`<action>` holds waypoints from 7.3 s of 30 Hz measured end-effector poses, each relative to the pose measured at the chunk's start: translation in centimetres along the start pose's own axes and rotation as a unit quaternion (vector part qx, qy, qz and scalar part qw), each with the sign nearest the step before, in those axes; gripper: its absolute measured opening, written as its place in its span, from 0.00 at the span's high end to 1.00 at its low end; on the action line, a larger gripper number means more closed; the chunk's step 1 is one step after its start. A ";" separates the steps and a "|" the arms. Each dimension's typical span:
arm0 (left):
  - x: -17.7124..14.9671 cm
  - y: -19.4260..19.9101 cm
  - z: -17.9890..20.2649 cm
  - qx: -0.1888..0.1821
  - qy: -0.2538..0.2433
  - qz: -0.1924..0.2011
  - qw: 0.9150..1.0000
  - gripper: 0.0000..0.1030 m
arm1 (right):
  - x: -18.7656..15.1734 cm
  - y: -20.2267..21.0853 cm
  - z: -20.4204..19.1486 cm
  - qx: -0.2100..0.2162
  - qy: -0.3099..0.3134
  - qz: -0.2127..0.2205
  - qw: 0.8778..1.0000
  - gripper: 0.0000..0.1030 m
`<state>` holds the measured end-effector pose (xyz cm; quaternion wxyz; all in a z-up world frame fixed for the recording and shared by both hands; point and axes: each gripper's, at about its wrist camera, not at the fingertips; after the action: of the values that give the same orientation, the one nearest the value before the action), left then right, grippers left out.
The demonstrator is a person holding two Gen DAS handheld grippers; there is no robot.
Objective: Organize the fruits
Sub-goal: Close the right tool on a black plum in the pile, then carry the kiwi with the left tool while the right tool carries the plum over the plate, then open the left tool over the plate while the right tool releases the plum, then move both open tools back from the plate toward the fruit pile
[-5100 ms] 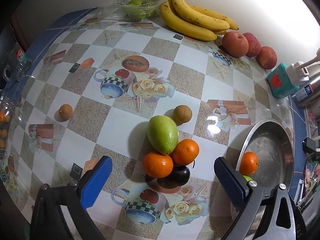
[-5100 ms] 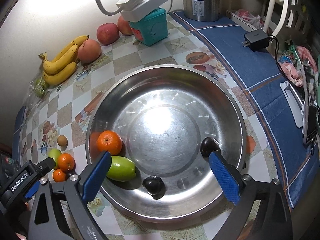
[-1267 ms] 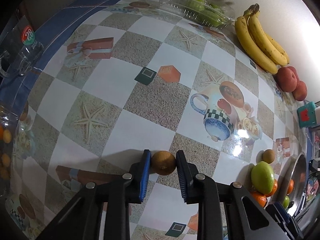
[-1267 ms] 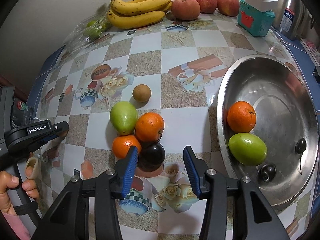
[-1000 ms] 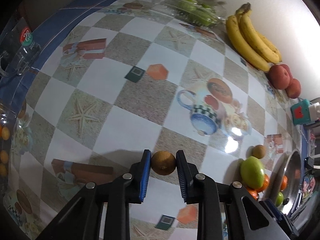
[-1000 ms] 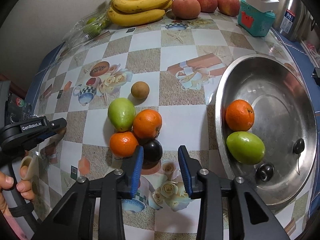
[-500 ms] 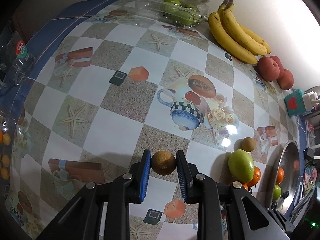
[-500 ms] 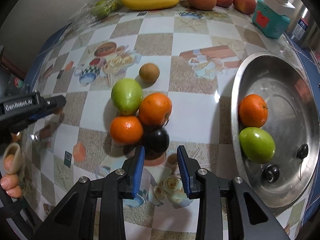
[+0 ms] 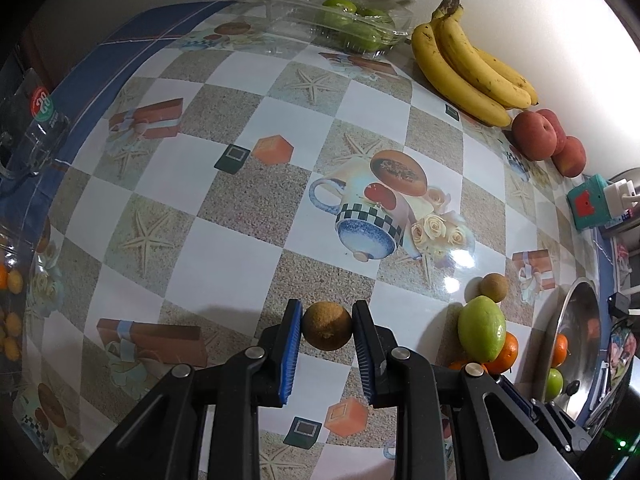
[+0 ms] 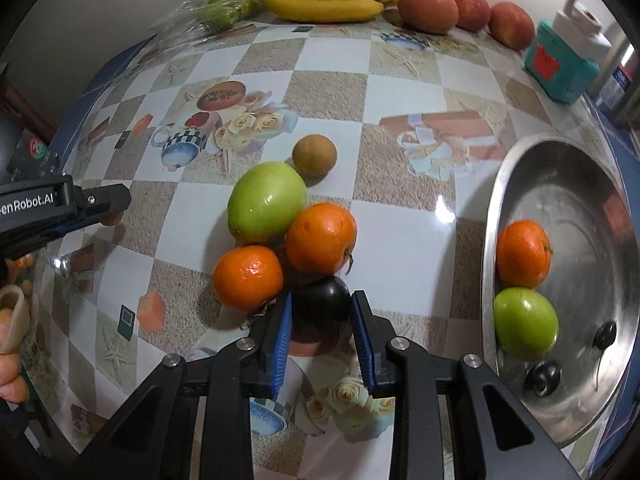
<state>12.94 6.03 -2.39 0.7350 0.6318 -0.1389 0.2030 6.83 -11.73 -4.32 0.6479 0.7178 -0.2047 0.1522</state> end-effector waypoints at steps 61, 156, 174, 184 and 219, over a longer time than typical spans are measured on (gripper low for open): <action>-2.1 3.8 10.9 -0.023 -0.114 0.039 0.992 0.73 | -0.1 9.3 12.6 -0.033 -0.181 0.095 0.978 0.71; -11.6 0.6 29.6 -0.174 -0.288 0.037 0.941 0.72 | -4.4 6.1 26.2 -0.130 -0.313 0.104 0.935 0.61; -10.4 2.4 29.5 -0.184 -0.273 0.047 0.943 0.64 | -3.3 9.0 25.5 -0.135 -0.295 0.136 0.936 0.48; -8.2 3.3 27.4 -0.148 -0.240 0.044 0.958 0.64 | -3.0 10.5 24.6 -0.139 -0.284 0.137 0.939 0.48; -6.1 1.5 22.1 -0.024 -0.127 0.002 0.992 0.19 | -2.8 8.9 23.2 -0.145 -0.247 0.090 0.954 0.23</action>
<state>8.08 -16.28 -0.31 0.7260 0.6345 -0.2369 0.1194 -1.08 -35.19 -0.59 0.6579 0.6096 -0.4422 -0.0035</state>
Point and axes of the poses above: each gripper's, at about its wrist camera, not at the fingertips, and y roughly against the way its jaws point, z to its right, x to its top, and after that the axes turned 13 degrees about z, right-handed
